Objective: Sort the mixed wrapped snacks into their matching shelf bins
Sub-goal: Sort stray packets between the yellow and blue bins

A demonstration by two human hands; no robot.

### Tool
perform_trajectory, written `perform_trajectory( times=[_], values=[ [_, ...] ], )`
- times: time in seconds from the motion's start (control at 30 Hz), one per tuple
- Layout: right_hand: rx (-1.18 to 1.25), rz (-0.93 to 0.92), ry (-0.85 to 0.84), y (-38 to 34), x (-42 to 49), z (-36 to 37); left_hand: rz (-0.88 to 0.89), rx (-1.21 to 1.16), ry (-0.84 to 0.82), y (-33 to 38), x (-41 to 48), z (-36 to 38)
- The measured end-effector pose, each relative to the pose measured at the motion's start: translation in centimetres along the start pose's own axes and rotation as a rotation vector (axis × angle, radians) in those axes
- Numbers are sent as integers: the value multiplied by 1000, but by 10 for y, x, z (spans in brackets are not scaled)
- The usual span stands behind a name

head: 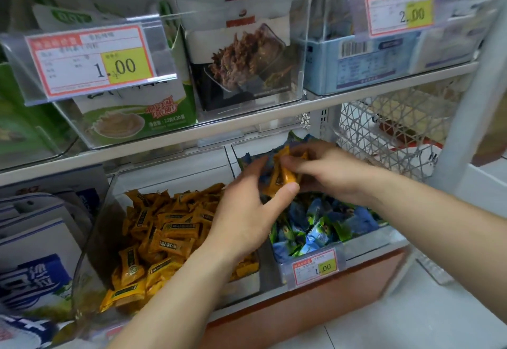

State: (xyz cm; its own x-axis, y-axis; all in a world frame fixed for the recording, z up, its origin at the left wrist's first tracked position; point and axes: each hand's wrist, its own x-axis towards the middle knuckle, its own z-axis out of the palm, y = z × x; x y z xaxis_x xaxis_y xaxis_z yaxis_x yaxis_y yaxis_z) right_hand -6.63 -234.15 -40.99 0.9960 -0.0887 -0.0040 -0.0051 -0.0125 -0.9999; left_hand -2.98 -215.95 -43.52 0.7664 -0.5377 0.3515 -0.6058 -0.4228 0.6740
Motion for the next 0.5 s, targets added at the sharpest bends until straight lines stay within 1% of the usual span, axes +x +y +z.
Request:
perform_trajectory(
  times=[0.07,0.1,0.2,0.3,0.4,0.5],
  values=[
    [84,16,13,-1,-8,9,-17,-143,-20,7,-1,9],
    [108,27,27,-1,-9,13,-31,-179,-11,10,-1,12],
    [155,69,49,-5,-10,23,-28,-214,23,13,-4,9],
    [208,91,0,-11,-8,36,-21,-181,69,10,-9,-3],
    [201,84,-35,-10,-3,58,-48,-79,161,1,-14,-19],
    [168,87,-126,-12,4,71,-67,6,221,-16,-18,-44]
  ],
)
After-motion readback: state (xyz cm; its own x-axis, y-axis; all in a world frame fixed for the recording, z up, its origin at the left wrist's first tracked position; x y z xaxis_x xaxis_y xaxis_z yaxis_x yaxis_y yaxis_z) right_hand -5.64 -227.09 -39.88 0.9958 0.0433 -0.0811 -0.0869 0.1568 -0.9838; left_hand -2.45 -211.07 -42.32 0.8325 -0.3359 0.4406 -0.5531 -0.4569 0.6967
